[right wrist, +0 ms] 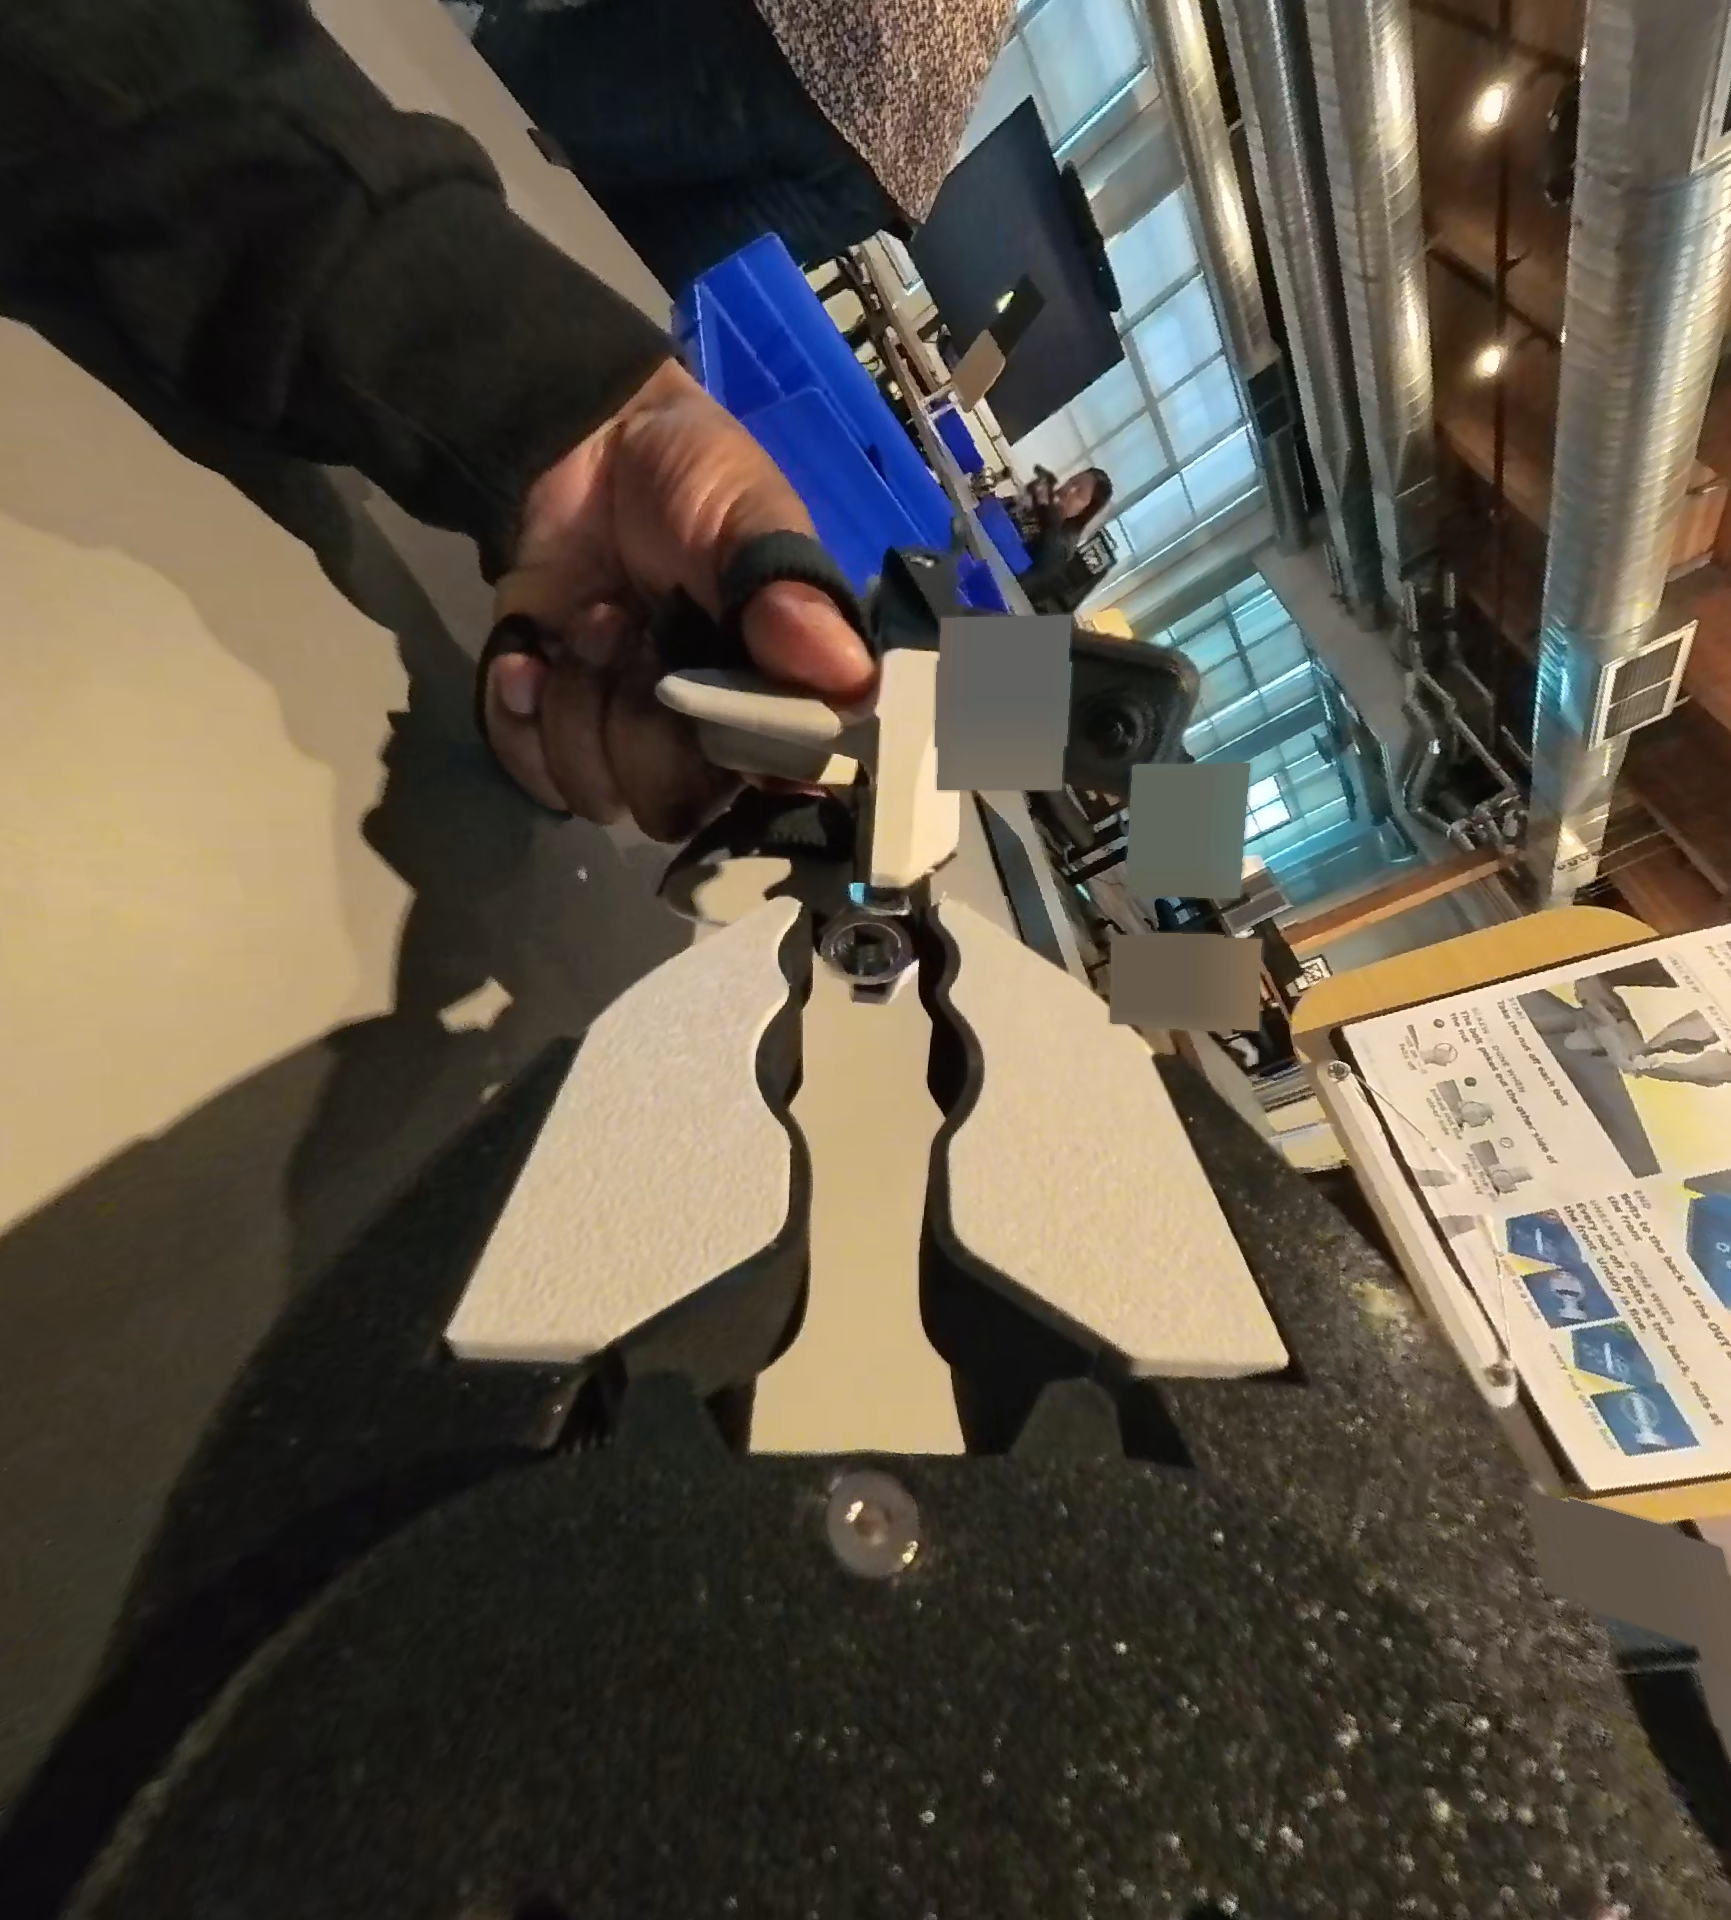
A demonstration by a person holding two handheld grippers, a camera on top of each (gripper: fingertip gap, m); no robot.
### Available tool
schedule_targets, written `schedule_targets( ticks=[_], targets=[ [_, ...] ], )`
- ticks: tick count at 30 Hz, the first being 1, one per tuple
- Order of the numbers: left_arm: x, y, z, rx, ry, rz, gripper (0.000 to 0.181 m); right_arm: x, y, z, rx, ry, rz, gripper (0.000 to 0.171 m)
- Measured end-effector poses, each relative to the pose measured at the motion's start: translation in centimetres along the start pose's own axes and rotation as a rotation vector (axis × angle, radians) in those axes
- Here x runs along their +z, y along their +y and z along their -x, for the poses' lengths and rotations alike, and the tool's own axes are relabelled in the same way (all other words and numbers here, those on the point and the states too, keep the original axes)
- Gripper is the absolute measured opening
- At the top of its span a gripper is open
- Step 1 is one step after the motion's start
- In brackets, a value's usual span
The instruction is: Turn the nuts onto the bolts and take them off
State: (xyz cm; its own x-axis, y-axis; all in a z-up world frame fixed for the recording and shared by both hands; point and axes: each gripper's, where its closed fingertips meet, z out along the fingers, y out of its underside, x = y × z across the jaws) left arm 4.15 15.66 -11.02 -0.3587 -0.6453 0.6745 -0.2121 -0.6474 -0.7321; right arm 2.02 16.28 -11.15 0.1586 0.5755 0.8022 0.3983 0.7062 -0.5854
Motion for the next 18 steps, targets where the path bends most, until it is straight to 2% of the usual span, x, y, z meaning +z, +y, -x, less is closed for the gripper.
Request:
schedule_targets(
  ticks=[6, 9, 15, 18],
  targets=[
    [-0.6, -0.9, -0.3, 0.024, 0.002, -0.065, 0.017, -0.3, -0.1, -0.3, 0.024, 0.005, -0.006, 0.019],
    [-1.6, -2.1, -0.2, 0.125, -0.078, -0.108, 0.017, -0.5, -0.2, -0.7, 0.042, 0.018, -0.013, 0.019],
    [-7.6, -5.2, 0.6, 0.411, -0.57, -0.124, 0.019, -1.1, 0.2, -1.9, 0.178, 0.025, -0.047, 0.019],
    [-12.8, -7.6, -0.8, 0.461, -0.861, -0.103, 0.021, -1.4, 0.5, -2.4, 0.223, 0.024, -0.051, 0.019]
  ],
)
